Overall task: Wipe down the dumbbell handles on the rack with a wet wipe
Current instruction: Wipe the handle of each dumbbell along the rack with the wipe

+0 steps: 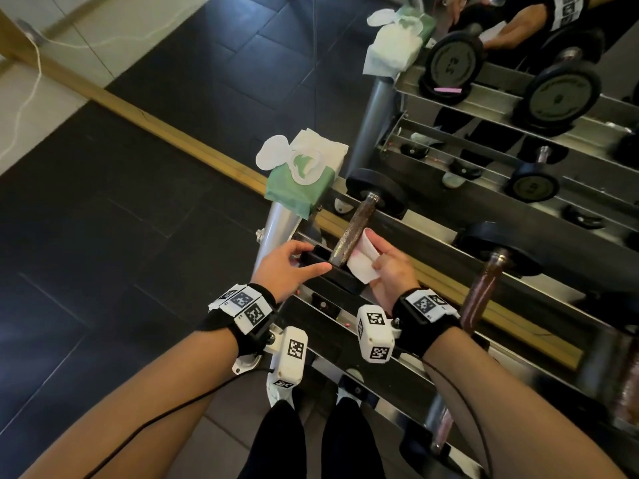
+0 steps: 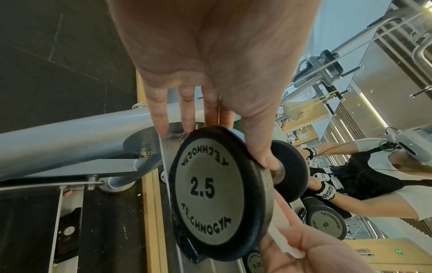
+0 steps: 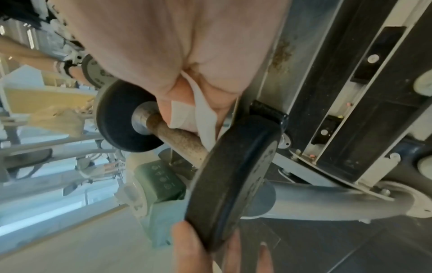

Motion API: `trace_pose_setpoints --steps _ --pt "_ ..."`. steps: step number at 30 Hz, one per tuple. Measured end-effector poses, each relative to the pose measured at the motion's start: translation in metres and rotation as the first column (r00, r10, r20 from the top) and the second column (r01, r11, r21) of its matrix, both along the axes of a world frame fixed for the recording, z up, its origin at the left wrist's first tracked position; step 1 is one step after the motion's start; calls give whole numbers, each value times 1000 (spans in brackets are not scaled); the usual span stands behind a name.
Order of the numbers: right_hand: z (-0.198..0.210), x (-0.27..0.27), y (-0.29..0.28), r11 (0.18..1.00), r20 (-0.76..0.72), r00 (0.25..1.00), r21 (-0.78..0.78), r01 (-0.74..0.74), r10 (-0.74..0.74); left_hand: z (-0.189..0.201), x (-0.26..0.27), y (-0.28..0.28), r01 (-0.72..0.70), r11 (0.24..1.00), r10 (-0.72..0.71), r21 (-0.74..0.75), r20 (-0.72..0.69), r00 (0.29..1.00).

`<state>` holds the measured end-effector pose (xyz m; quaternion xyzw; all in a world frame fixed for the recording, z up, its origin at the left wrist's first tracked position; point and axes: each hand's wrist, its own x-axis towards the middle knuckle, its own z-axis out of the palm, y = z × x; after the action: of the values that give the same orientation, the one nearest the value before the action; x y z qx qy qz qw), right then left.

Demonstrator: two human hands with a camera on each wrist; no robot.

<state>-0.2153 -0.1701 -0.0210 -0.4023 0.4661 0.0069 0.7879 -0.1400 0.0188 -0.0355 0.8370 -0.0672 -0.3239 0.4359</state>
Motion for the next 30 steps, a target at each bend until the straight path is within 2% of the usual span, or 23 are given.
trace_pose_setpoints --steps 6,9,15,20,24,27,30 --pt "-3 20 -8 988 58 987 46 145 -148 2 -1 0 -5 1000 4 -10 -12 1000" --pt "-4 25 -7 994 36 994 -1 105 -105 6 -3 -1 -4 1000 4 -28 4 1000" --pt "-10 10 3 996 -24 997 -50 -69 68 7 -5 -1 -32 999 32 -42 -11 999" --pt "-4 22 -17 996 37 996 -31 83 -82 7 -3 -1 -4 1000 4 -8 -26 1000" --pt "-3 33 -25 986 -9 999 -165 33 -35 10 -5 -1 3 1000 -3 -4 -25 1000" --pt "-1 31 -14 992 -19 999 -115 44 -47 12 -5 -1 4 1000 -4 -7 -11 1000" --pt "-5 19 -2 997 -44 999 -72 -27 24 14 -4 -1 9 1000 -9 6 -6 1000"
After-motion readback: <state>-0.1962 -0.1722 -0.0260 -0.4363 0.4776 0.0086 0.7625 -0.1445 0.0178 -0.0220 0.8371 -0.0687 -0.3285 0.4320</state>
